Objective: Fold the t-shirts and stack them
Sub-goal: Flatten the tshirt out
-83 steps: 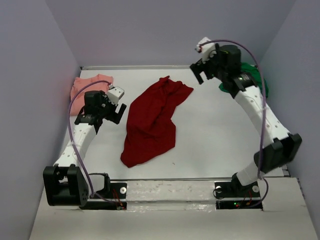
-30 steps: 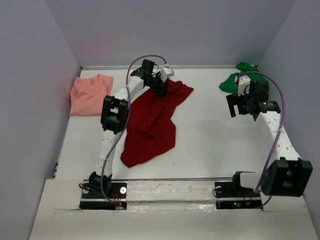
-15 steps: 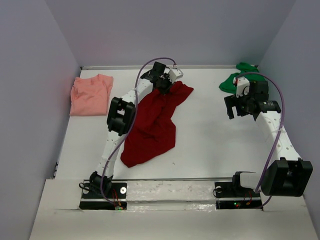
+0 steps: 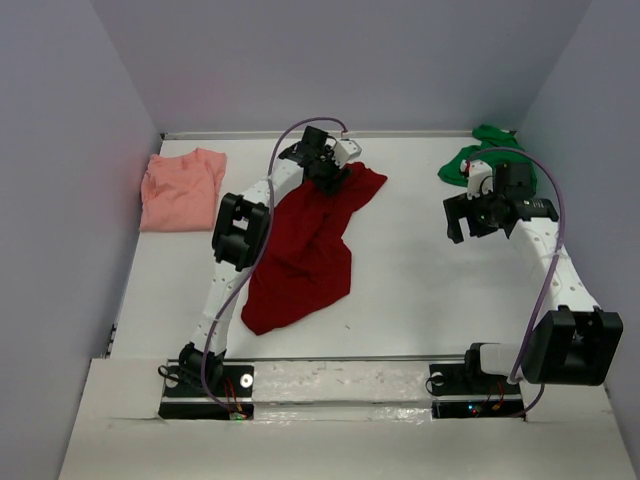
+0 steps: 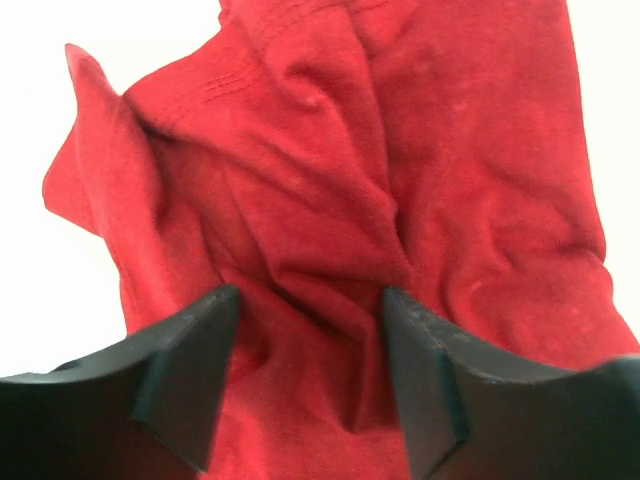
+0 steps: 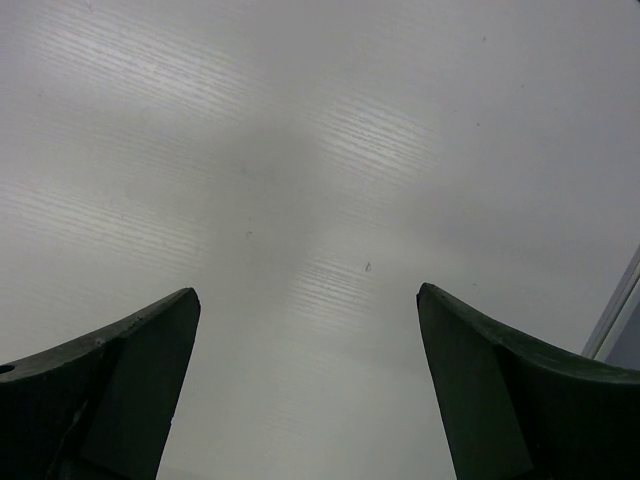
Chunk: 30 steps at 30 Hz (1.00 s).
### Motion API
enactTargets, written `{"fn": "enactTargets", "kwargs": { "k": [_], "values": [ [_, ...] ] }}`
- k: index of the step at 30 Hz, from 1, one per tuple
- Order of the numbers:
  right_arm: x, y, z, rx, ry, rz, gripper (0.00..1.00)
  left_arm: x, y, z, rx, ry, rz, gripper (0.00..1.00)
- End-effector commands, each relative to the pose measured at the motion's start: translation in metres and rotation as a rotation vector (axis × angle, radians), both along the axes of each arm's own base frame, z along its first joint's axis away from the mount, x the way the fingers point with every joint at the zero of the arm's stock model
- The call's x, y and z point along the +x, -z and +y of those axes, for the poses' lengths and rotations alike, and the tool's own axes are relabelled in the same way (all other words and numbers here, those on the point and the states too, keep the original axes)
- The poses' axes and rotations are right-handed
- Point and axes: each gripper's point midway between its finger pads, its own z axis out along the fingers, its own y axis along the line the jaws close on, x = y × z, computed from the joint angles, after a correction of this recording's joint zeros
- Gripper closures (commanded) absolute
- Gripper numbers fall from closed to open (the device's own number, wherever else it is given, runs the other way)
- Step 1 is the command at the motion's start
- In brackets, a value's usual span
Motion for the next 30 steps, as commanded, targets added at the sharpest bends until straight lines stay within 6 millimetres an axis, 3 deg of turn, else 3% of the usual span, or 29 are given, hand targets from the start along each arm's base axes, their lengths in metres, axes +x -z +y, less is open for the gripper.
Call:
{"fn": "enactTargets", "kwargs": {
  "k": [1, 5, 6, 7, 8, 13, 20, 22, 26, 28, 29, 30],
  "values": [
    [0.007, -0.021, 0.001, 0.017, -0.001, -0.047, 0.05, -0.003, -0.02, -0.009, -0.024, 0.034, -0.012, 0.39],
    [0.007, -0.023, 0.0, 0.016, 0.0, -0.044, 0.05, -0.008, -0.01, -0.013, -0.001, 0.046, 0.009, 0.7],
    [0.007, -0.024, 0.0, 0.015, -0.001, -0.044, 0.04, -0.011, -0.006, -0.016, 0.008, 0.054, 0.019, 0.88],
    [0.007, -0.024, 0.0, 0.013, -0.002, -0.043, 0.04, -0.01, -0.005, -0.015, 0.021, 0.043, 0.013, 0.97],
    [0.006, -0.024, 0.0, 0.013, -0.002, -0.043, 0.04, -0.011, -0.004, -0.015, 0.026, 0.04, 0.015, 1.0],
    [0.003, -0.024, 0.008, 0.048, -0.031, -0.018, 0.05, -0.006, -0.009, -0.015, 0.038, 0.002, -0.018, 1.0],
    [-0.009, -0.013, 0.033, 0.163, -0.157, 0.111, 0.06, 0.031, -0.087, 0.01, 0.045, -0.213, -0.268, 1.0],
    [-0.013, -0.006, 0.043, 0.213, -0.218, 0.179, 0.05, 0.046, -0.124, 0.038, 0.089, -0.336, -0.377, 1.0],
    [-0.021, -0.002, 0.062, 0.261, -0.305, 0.252, 0.01, 0.057, -0.156, 0.072, 0.135, -0.468, -0.483, 1.0],
    [-0.026, 0.007, 0.079, 0.268, -0.378, 0.31, 0.0, 0.061, -0.176, 0.097, 0.146, -0.546, -0.52, 1.0],
    [-0.027, 0.014, 0.078, 0.269, -0.383, 0.339, 0.0, 0.063, -0.176, 0.103, 0.146, -0.558, -0.517, 1.0],
    [-0.028, 0.022, 0.094, 0.268, -0.438, 0.381, 0.0, 0.063, -0.183, 0.111, 0.138, -0.592, -0.525, 1.0]
  ]
}}
